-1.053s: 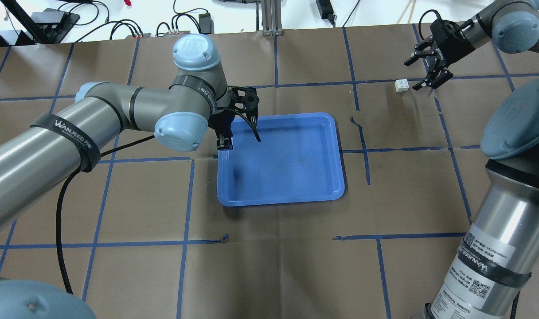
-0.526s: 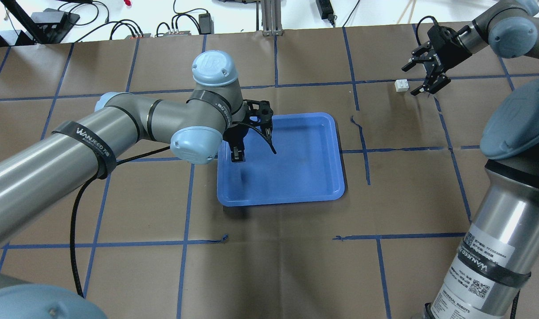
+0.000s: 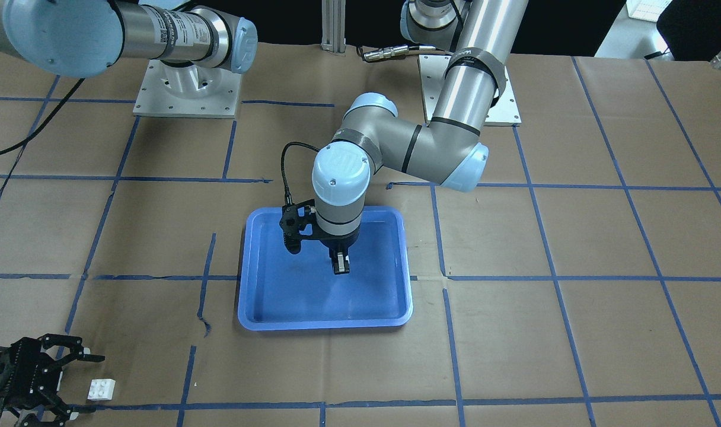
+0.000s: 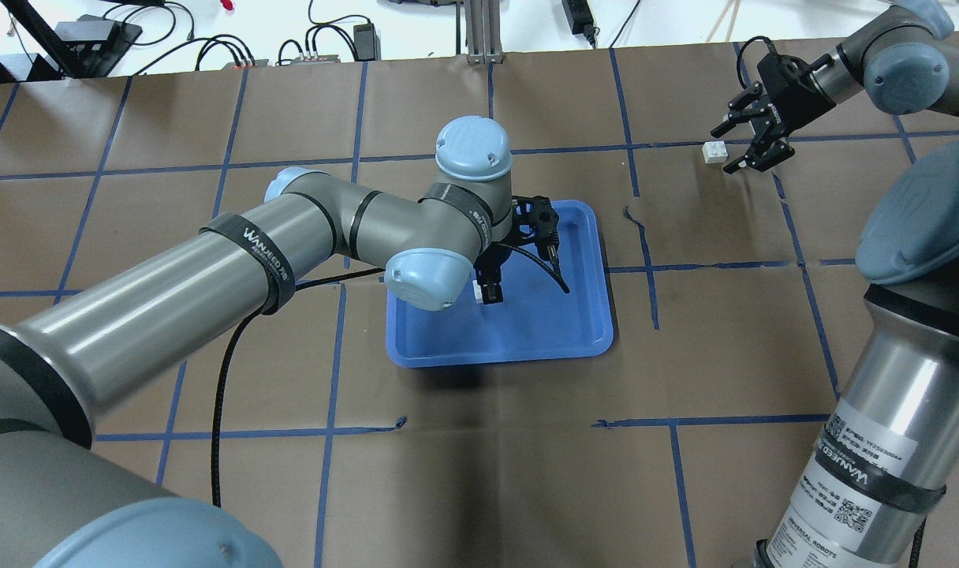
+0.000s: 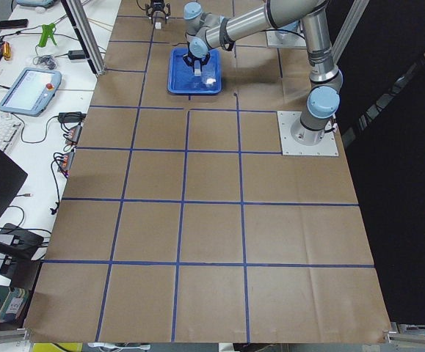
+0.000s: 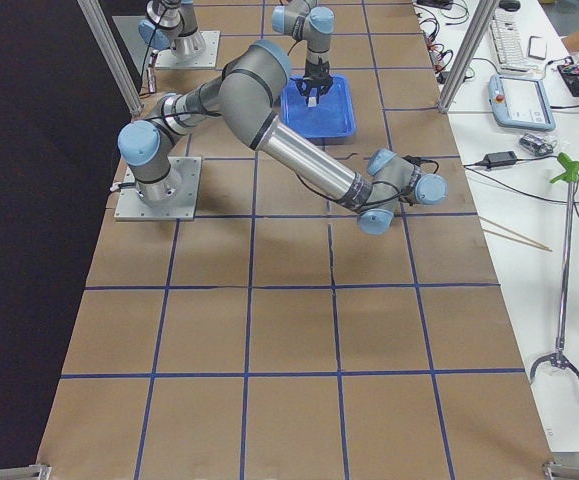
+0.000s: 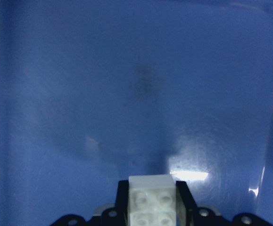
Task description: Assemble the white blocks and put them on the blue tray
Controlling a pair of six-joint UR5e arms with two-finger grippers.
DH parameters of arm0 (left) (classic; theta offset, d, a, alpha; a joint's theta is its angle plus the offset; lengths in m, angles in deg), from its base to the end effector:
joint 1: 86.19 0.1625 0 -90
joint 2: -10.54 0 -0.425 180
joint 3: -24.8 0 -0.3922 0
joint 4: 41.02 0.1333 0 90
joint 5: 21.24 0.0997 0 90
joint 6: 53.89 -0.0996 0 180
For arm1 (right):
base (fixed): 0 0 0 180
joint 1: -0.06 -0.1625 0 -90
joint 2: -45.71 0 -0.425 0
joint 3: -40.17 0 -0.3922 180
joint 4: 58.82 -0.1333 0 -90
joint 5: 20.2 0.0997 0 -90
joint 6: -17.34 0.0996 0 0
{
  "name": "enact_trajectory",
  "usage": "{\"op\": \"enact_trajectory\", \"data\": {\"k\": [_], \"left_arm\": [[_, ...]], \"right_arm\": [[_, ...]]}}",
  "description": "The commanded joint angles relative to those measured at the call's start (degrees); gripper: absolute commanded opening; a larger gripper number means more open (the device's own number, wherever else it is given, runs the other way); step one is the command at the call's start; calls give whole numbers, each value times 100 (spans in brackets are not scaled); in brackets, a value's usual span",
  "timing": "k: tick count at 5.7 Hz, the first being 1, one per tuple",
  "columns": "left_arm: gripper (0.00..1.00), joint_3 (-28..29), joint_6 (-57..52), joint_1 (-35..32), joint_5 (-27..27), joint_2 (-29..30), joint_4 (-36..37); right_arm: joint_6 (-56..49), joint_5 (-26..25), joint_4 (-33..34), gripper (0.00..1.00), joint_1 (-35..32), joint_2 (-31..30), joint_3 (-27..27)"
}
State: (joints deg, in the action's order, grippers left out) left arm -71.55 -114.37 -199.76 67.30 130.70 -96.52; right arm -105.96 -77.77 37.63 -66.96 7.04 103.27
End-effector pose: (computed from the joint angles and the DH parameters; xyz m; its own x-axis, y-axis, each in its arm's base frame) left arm -0.3744 -0.5185 0.1936 -0.1039 0.9937 0.0431 0.9945 0.1042 -0.0049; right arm -0.1240 -0.7705 0.1551 0.0808 -0.9965 0.0220 -0.7993 -0.0780 -0.5958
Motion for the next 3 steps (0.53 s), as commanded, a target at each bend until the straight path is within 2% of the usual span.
{"op": "enact_trajectory", "data": {"k": [1,2,3], "left_arm": [[74,2,0,-86,-21,17,13],[83,-7,1,-86,-82,17,4],[88,10,35,-86,-92,8,4]], "right_arm": [[-1,-17,49,49,4,-1,1],[-1,-17,58,40,-5,-9,-17],[8,-17,49,34,-5,-36,-34]]}}
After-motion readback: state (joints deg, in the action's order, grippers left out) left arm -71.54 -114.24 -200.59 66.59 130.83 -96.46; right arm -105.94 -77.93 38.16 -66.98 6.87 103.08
